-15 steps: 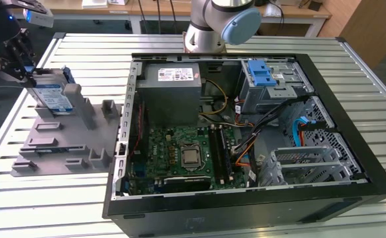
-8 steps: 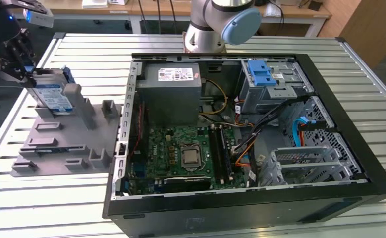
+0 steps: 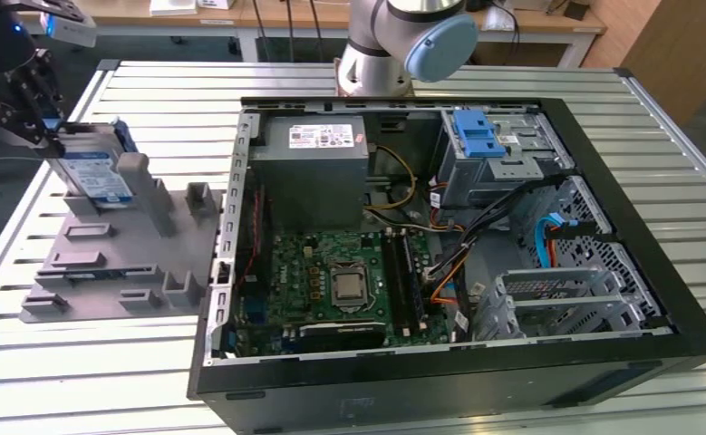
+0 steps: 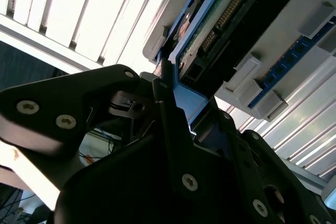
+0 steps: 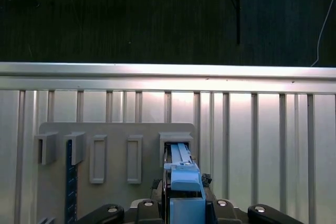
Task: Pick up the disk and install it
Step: 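Pick up the disk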
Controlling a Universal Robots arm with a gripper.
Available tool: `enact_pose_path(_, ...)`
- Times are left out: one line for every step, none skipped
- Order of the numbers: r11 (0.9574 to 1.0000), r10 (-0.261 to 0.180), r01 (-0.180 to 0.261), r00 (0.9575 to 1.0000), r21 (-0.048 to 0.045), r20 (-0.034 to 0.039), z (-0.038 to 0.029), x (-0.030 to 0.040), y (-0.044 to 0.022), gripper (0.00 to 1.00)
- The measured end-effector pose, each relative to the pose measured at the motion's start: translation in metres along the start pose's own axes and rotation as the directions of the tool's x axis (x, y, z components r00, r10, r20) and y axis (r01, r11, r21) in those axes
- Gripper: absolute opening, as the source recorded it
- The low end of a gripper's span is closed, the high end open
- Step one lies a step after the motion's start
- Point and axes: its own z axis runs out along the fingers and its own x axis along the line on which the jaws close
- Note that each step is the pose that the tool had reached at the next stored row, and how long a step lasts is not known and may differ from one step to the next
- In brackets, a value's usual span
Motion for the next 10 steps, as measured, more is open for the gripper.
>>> enact_pose_path(1.0000, 0.000, 0.000, 1.0000, -0.0001, 0.0000, -0.0007, 0.0000, 0.0000, 0.36)
enact_pose_path(1.0000, 0.000, 0.000, 1.0000, -0.0001, -0.0001, -0.0013, 0.0000, 0.0000, 0.36)
enact_pose_path(1.0000, 0.000, 0.000, 1.0000, -0.0001, 0.0000, -0.0019, -0.0001, 0.0001, 0.36)
enact_pose_path(1.0000, 0.000, 0.000, 1.0000, -0.0001, 0.0000, -0.0036, -0.0001, 0.0001, 0.36)
enact_pose_path(1.0000, 0.000, 0.000, 1.0000, -0.0001, 0.0000, -0.0046, -0.0001, 0.0001, 0.36)
enact_pose_path(1.0000, 0.000, 0.000, 1.0000, -0.0001, -0.0001, -0.0057, -0.0002, 0.0002, 0.36)
enact_pose_path(1.0000, 0.000, 0.000, 1.0000, -0.0001, -0.0001, -0.0069, -0.0002, 0.0002, 0.36)
enact_pose_path(1.0000, 0.000, 0.000, 1.0000, 0.0000, 0.0000, -0.0081, -0.0002, 0.0002, 0.36)
enact_pose_path(1.0000, 0.000, 0.000, 1.0000, -0.0001, -0.0001, -0.0095, -0.0002, 0.0003, 0.36)
enact_pose_path(1.0000, 0.000, 0.000, 1.0000, -0.0001, -0.0001, -0.0107, -0.0003, 0.0003, 0.36)
